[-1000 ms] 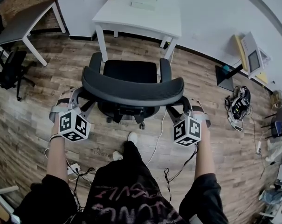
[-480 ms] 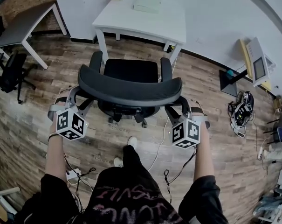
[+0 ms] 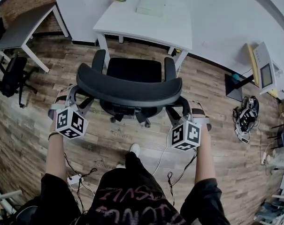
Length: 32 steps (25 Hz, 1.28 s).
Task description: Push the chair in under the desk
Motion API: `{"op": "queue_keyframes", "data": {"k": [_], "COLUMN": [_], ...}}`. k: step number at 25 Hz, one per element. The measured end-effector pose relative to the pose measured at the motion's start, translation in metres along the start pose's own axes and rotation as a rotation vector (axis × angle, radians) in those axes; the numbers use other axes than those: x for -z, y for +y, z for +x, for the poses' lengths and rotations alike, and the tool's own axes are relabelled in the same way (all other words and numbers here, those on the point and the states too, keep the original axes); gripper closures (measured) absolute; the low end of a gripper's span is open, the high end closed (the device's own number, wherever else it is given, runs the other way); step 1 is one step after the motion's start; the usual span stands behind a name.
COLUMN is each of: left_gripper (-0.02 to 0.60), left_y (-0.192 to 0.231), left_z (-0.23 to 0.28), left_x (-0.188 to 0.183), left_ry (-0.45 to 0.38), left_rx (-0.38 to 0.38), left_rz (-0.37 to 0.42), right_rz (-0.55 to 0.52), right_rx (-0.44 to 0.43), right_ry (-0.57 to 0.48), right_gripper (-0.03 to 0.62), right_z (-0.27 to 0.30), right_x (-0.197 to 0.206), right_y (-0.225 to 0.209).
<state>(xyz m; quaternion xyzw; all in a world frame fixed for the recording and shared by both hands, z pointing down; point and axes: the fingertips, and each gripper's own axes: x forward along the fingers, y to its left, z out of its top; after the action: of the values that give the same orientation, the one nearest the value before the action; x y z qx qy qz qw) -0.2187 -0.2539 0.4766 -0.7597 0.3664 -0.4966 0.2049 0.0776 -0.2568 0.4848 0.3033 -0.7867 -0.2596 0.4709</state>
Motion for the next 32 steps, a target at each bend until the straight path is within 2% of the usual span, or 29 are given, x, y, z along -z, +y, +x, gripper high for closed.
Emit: {"op": "queue_keyframes", "data": {"k": [14,32], "left_gripper": [0.339,0.339], "left_y": [0.044,0.078], "left_z": [0.043,0.078], "left_x": [-0.004,-0.001], "left_ry": [-0.015,-0.07], "left_rx": [-0.007,0.026], "left_rz": [0.002,0.017], "right_rz": [0.002,0.01], "right_rx": [-0.001,0.029], "right_ry": [0.006,0.015], "right_gripper": [0.379,0.379], "right_z": [0.037,0.069], "right_x": [0.004,0.003], "right_y": [-0.042,-0.067]}}
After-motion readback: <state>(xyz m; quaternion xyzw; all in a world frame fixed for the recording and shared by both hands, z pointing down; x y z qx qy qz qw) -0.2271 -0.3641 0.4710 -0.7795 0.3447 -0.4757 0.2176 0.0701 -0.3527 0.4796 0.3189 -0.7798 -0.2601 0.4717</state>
